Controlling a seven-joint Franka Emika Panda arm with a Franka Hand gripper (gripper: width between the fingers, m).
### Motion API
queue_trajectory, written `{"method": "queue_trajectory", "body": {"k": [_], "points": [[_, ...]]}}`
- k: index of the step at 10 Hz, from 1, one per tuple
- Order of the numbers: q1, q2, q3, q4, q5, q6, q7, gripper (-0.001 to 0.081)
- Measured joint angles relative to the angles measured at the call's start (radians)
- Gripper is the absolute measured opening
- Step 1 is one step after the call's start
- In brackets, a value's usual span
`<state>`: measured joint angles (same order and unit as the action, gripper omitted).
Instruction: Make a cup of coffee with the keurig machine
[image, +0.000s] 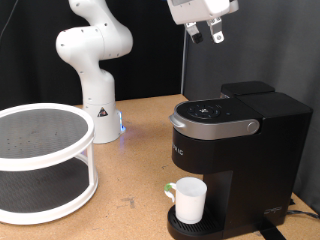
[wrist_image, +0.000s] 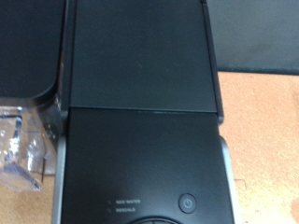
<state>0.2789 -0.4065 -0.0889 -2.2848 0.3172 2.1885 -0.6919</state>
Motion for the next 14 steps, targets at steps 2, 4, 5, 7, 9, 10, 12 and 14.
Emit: {"method": "queue_trajectory", "body": {"k": [2, 4, 5, 7, 9, 10, 12, 14], "points": [[0.0, 0.034, 0.0, 0.03, -0.031, -0.016, 0.001, 0.0803], [-0.001, 0.09, -0.004, 0.064, -0.035, -0.05, 0.001, 0.0803], [-0.001, 0.12, -0.007, 0.084, -0.035, -0.061, 0.001, 0.0803], [-0.001, 0.163, -0.01, 0.113, -0.03, -0.061, 0.001, 0.0803], [-0.001, 0.193, -0.011, 0.118, -0.046, -0.045, 0.001, 0.0803], [-0.001, 0.206, -0.01, 0.11, -0.077, -0.016, 0.001, 0.0803], [-0.001, 0.219, -0.007, 0.079, -0.114, 0.04, -0.001, 0.0803], [-0.002, 0.225, -0.007, 0.048, -0.141, 0.084, -0.007, 0.0803]]}}
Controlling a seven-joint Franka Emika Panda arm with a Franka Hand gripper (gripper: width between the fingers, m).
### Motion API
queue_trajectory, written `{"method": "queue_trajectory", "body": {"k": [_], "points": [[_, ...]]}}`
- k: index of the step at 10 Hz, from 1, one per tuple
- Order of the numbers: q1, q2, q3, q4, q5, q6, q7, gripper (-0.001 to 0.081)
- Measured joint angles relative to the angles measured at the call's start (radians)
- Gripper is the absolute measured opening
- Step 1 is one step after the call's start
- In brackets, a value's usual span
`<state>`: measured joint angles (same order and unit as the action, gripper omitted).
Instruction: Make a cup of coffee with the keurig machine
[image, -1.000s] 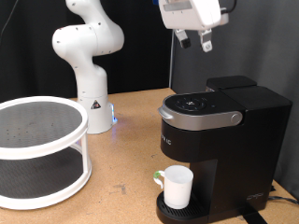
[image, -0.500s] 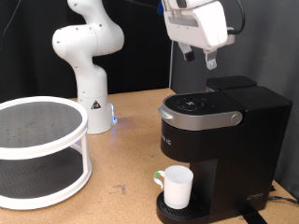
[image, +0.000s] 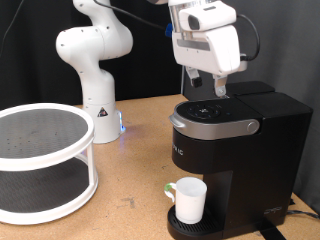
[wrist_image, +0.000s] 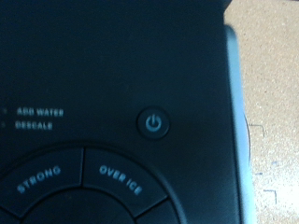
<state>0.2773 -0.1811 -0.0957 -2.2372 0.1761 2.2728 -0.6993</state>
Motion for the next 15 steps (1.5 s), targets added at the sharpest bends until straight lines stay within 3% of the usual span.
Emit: {"method": "queue_trajectory", "body": {"k": [1, 2, 3, 4, 6, 7, 8, 9, 15], "points": [[0.0, 0.001, 0.0, -0.018, -0.013, 0.02, 0.0, 0.0707], [0.0, 0.001, 0.0, -0.033, -0.016, 0.033, 0.0, 0.0707], [0.0, 0.001, 0.0, -0.044, -0.016, 0.046, -0.001, 0.0519], [0.0, 0.001, 0.0, -0.052, -0.016, 0.056, -0.002, 0.0519], [0.0, 0.001, 0.0, -0.061, -0.016, 0.082, -0.002, 0.0244], [0.0, 0.001, 0.0, -0.062, -0.016, 0.092, -0.002, 0.0244], [0.0, 0.001, -0.001, -0.062, -0.016, 0.094, -0.002, 0.0072], [0.0, 0.003, -0.001, -0.062, -0.016, 0.092, -0.002, 0.0023], [-0.001, 0.044, -0.004, -0.057, -0.016, 0.087, -0.002, 0.0]]}}
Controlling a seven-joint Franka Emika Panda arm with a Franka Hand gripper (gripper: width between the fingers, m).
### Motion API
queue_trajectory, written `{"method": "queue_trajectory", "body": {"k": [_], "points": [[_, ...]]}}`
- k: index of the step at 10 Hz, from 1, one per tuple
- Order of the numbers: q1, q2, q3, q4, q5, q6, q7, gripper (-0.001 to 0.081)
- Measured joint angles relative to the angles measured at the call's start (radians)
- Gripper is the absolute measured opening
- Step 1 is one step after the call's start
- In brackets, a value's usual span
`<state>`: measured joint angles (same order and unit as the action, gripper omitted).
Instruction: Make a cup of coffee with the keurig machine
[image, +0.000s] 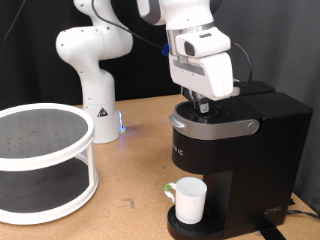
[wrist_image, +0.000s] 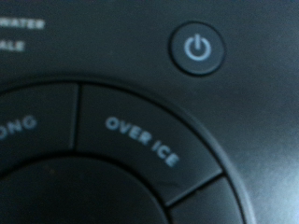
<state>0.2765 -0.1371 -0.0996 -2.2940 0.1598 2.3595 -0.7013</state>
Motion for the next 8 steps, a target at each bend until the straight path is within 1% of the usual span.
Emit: {"method": "queue_trajectory", "body": {"k": [3, 6, 8], "points": [[0.0, 0.005, -0.004, 0.008, 0.006, -0.018, -0.001, 0.0], [-0.001, 0.015, -0.01, 0.027, 0.011, -0.067, -0.001, 0.0], [-0.001, 0.031, -0.016, 0.051, 0.028, -0.104, -0.001, 0.0]]}}
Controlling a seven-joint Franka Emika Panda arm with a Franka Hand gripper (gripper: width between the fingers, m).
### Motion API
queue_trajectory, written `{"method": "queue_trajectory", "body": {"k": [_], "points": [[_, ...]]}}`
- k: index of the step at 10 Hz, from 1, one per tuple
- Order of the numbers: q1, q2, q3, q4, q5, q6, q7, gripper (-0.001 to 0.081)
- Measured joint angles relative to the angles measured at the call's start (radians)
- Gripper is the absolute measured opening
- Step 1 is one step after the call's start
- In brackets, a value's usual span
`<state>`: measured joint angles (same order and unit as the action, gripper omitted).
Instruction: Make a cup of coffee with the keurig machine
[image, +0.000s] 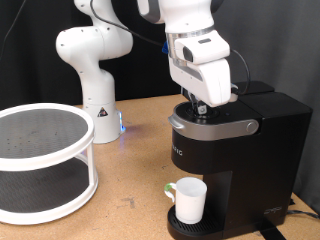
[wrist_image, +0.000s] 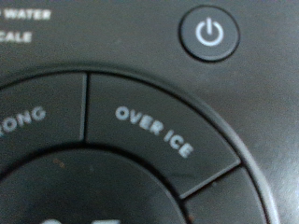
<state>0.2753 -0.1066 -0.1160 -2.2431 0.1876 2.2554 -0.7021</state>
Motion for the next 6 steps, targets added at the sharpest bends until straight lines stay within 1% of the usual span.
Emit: {"method": "queue_trajectory", "body": {"k": [2, 4, 6], "points": [[-0.001, 0.018, -0.01, 0.03, 0.029, -0.056, 0.0, 0.0], [-0.001, 0.046, -0.019, 0.073, 0.042, -0.12, -0.001, 0.0], [-0.001, 0.057, -0.021, 0.09, 0.043, -0.143, -0.001, 0.0]]}}
